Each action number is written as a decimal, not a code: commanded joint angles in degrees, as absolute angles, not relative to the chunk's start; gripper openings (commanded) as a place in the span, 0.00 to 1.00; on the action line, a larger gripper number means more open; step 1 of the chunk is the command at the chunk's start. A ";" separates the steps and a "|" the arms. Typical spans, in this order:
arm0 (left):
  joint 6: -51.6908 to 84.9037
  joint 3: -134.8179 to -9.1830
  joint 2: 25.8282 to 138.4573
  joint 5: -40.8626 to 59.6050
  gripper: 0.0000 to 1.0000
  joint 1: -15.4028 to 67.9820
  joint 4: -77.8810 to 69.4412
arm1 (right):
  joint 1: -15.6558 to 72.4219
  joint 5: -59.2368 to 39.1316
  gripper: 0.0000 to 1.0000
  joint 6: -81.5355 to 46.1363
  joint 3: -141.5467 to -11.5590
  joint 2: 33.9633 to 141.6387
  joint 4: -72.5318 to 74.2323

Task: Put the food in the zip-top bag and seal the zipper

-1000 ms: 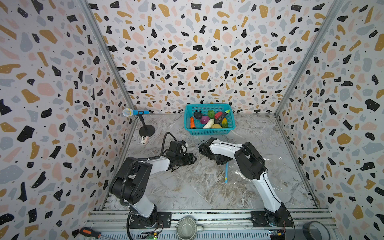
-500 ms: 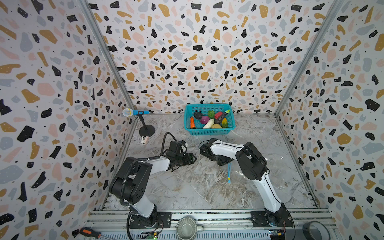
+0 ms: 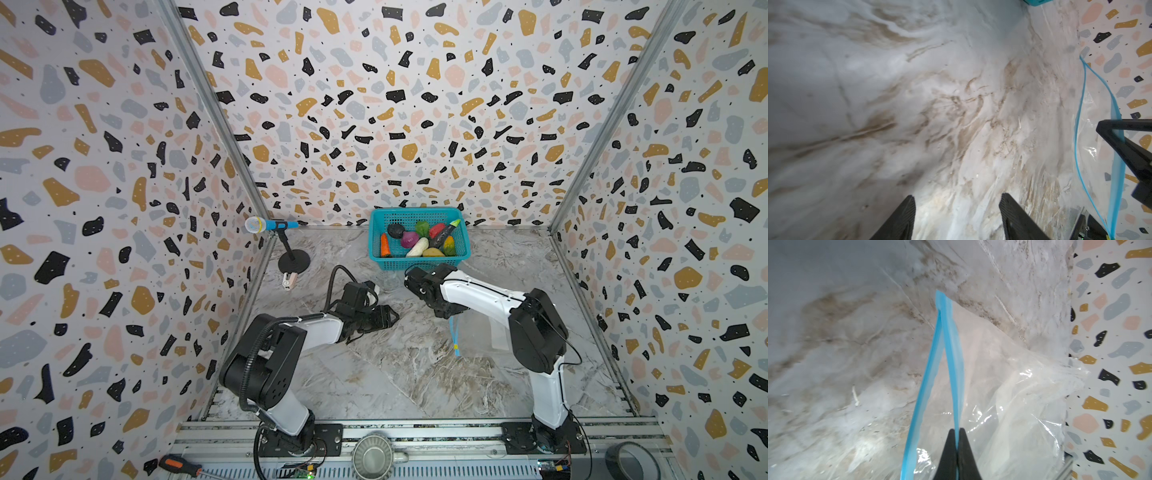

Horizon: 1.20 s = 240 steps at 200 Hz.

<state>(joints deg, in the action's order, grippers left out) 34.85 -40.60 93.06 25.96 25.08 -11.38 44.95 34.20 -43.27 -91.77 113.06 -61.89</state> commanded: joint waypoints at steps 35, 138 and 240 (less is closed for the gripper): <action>37.79 -53.21 97.55 30.13 0.68 32.33 -17.97 | 39.74 21.76 0.00 -34.50 -82.40 98.23 -46.40; 35.21 -68.36 108.68 35.48 0.55 39.46 -19.03 | 33.10 10.04 0.00 -32.43 -76.11 89.24 -39.83; 35.33 -74.80 114.38 36.55 0.36 39.64 -18.70 | 32.69 8.35 0.00 -31.82 -76.39 87.62 -41.04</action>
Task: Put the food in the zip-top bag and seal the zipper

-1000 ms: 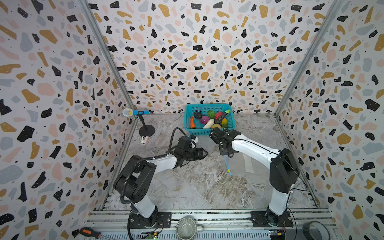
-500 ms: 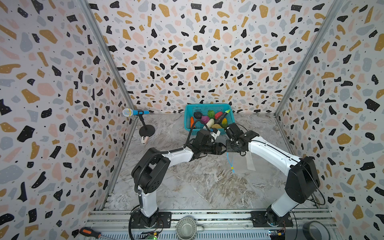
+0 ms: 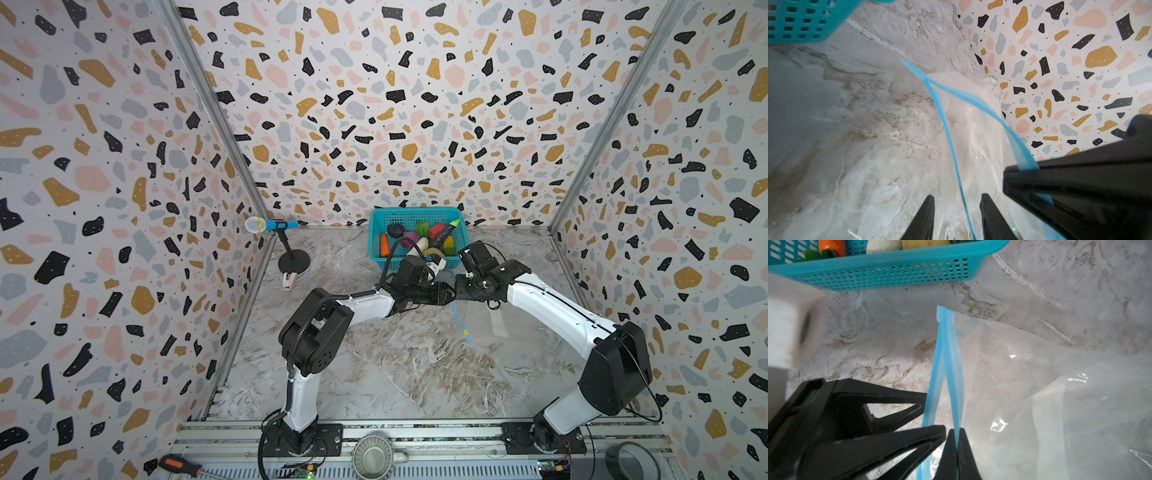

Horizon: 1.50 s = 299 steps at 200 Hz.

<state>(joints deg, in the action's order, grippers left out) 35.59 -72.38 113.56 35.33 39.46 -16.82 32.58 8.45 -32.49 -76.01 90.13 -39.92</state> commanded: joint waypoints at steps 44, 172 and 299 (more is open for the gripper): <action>34.61 -75.83 114.96 36.97 0.29 39.53 -18.30 | 33.00 8.94 0.00 -31.55 -76.16 87.25 -41.40; 37.63 -73.97 114.27 37.36 0.06 39.11 -21.76 | 33.84 14.08 0.00 -31.30 -79.78 90.53 -46.86; 42.47 -70.07 113.29 37.35 0.00 39.20 -27.42 | 39.70 32.22 0.24 -34.83 -90.90 102.35 -61.31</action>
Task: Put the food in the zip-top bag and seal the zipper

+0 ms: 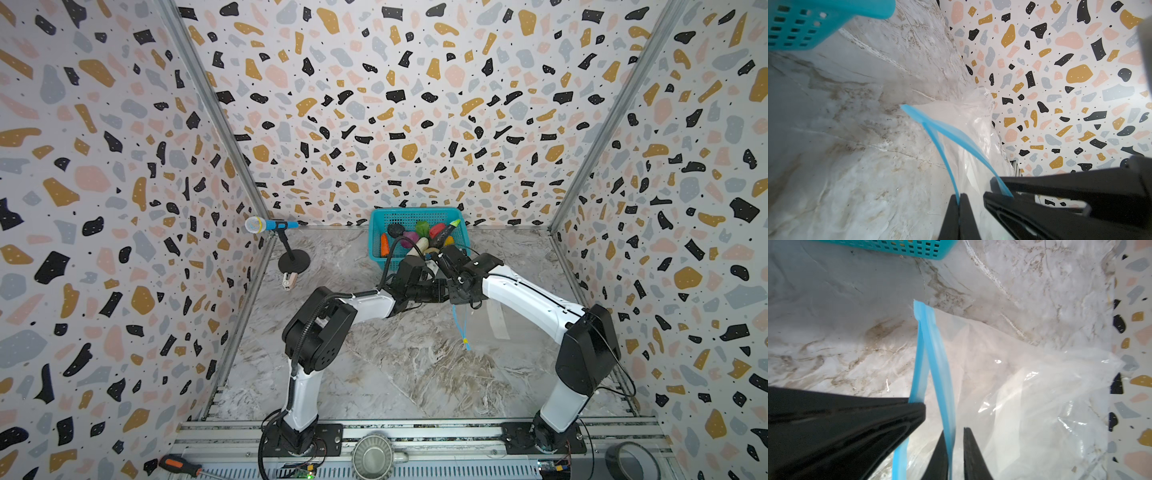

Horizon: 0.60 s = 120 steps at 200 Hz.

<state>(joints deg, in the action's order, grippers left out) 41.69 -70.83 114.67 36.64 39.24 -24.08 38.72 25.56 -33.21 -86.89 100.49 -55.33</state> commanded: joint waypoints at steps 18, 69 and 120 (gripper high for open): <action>42.94 -70.01 113.29 37.29 0.00 39.20 -27.77 | 40.71 35.24 0.28 -36.57 -93.16 104.36 -64.34; 43.86 -69.69 113.13 36.99 0.00 39.20 -28.48 | 42.54 36.99 0.14 -37.71 -95.11 106.74 -65.94; 41.86 -73.41 113.21 33.06 0.00 39.76 -21.05 | 42.56 37.59 0.00 -37.35 -95.91 103.15 -66.43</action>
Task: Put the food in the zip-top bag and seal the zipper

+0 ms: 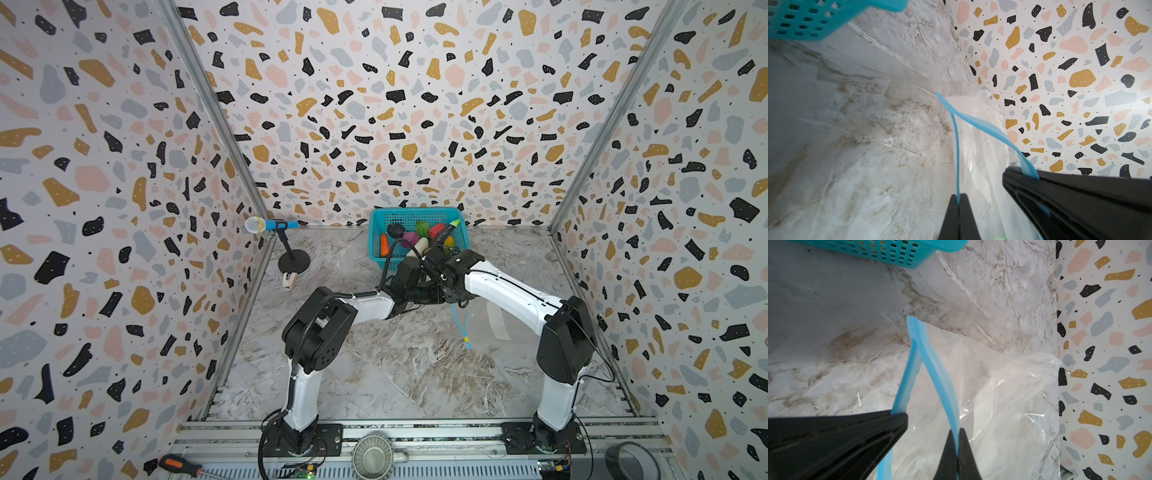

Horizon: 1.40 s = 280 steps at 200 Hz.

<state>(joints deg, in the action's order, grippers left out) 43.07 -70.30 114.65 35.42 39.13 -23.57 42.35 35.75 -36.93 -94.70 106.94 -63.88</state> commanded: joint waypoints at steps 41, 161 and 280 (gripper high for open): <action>38.13 -79.70 114.08 28.94 0.00 40.87 -10.89 | 40.81 35.75 0.00 -35.60 -94.71 97.79 -64.79; 34.32 -85.12 113.70 23.46 0.00 43.26 -0.19 | 36.68 27.60 0.00 -31.68 -83.76 86.24 -54.94; 39.37 -88.32 121.28 22.16 0.00 45.09 -3.19 | 32.63 26.40 0.00 -30.20 -78.55 82.31 -54.43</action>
<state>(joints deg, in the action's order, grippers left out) 37.80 -89.71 121.10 23.55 45.23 -1.17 34.02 26.48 -31.11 -79.94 84.36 -54.26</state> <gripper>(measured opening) 0.046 0.051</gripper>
